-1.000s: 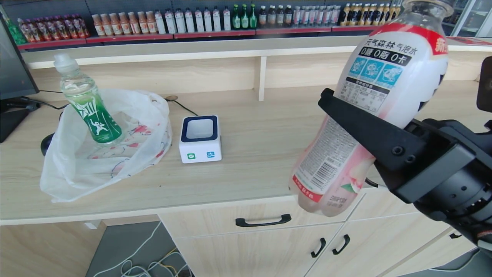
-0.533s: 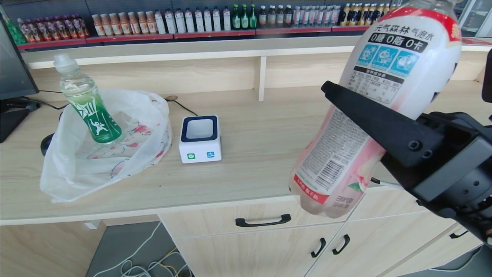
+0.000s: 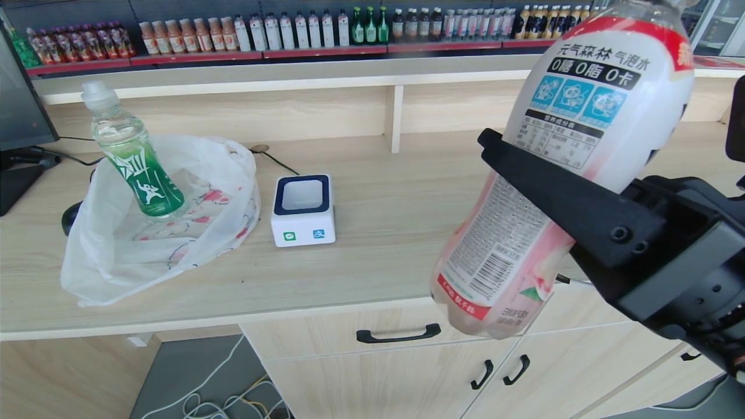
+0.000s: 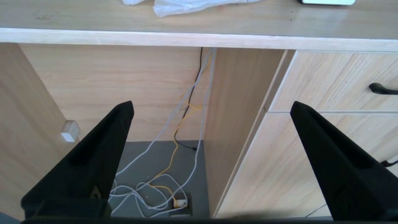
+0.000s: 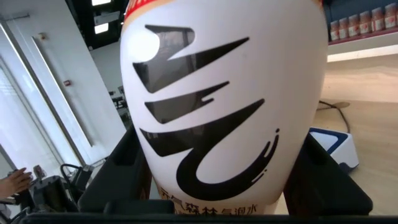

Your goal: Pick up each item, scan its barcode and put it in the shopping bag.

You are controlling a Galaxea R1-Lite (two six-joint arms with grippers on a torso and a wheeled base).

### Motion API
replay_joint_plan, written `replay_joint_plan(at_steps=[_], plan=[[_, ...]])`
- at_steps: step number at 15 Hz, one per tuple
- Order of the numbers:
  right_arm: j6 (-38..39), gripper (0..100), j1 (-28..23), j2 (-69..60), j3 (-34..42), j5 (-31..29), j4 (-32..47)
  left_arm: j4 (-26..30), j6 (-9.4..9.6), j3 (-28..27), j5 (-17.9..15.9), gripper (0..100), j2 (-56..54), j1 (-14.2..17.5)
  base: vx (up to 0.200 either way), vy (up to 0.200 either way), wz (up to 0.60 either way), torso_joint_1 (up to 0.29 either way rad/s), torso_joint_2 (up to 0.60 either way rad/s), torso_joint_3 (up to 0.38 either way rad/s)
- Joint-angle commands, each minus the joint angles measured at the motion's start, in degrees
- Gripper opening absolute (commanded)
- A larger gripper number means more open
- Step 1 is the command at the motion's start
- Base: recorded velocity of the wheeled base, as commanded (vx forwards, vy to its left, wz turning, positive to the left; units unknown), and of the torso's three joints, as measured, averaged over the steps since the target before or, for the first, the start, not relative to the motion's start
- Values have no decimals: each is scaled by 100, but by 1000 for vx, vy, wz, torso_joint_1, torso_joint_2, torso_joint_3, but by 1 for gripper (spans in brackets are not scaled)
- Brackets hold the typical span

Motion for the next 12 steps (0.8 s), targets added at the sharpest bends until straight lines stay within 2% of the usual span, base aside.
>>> replay_joint_plan(at_steps=[1, 9, 12], plan=[[-10, 0, 13, 62, -22, 4, -3, -5, 0, 0, 1, 100, -2, 2, 0, 0, 0, 0, 0, 0], [-396, 0, 4, 53, 145, -84, -3, -5, 0, 0, 1, 100, -2, 2, 0, 0, 0, 0, 0, 0], [-757, 0, 4, 62, 295, -541, 23, -5, 0, 0, 1, 100, -2, 2, 0, 0, 0, 0, 0, 0]])
